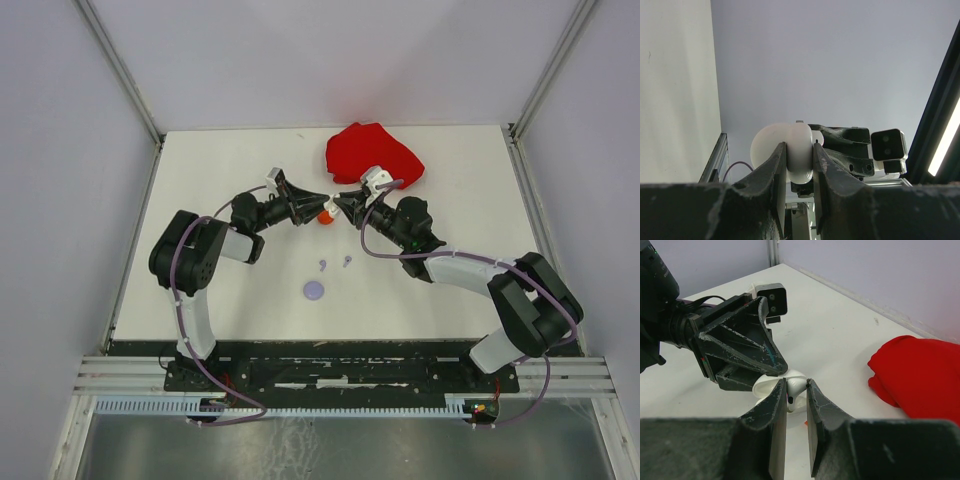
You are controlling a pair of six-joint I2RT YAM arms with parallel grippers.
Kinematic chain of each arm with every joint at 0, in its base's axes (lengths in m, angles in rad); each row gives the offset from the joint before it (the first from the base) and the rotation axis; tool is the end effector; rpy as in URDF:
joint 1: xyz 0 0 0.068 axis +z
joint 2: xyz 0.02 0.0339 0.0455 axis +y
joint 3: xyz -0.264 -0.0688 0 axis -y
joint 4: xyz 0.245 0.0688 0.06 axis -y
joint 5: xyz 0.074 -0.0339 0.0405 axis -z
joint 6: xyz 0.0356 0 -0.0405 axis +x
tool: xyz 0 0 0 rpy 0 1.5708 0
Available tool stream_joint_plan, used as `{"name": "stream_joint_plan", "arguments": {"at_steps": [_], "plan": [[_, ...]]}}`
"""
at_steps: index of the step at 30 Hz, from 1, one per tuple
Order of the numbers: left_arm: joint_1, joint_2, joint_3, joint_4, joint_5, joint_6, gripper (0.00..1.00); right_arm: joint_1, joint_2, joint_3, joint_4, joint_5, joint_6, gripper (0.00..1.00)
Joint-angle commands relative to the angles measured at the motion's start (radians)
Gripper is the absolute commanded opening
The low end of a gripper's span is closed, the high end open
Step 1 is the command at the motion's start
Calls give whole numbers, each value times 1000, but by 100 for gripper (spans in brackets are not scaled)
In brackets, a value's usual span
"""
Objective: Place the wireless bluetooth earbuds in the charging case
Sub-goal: Place the earbud in the charging case.
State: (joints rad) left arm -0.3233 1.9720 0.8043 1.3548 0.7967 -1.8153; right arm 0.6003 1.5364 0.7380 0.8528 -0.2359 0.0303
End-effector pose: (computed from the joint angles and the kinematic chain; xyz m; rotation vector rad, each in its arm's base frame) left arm 0.3442 -0.1422 0.1731 -0.5239 1.8498 -2.1611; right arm 0.2703 0.1952 0.2496 -0.6199 1.4282 0.6799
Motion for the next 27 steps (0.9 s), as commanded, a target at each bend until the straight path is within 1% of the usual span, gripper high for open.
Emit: {"name": "stream_joint_plan", "arguments": {"at_steps": [1,8,12,16,21,26,27], "plan": [[-8,-46,34,24,19,41,3,-3,3,-1,45,-13,-9,0],[-8,-45,36,29,17,37,3,-3,4,-2,32,-14,-6,0],[-8,-43,40,30,15,35,3,-3,-4,6,5,-10,8,6],[-7,-41,42,30,13,35,3,-3,-11,20,-31,-2,24,14],[-9,-38,42,30,12,37,3,-4,-16,24,-35,-5,36,23],[-8,-35,39,7,7,58,3,-3,-32,33,15,8,65,38],[-8,-33,39,-1,6,65,3,-4,-35,37,27,15,73,43]]}}
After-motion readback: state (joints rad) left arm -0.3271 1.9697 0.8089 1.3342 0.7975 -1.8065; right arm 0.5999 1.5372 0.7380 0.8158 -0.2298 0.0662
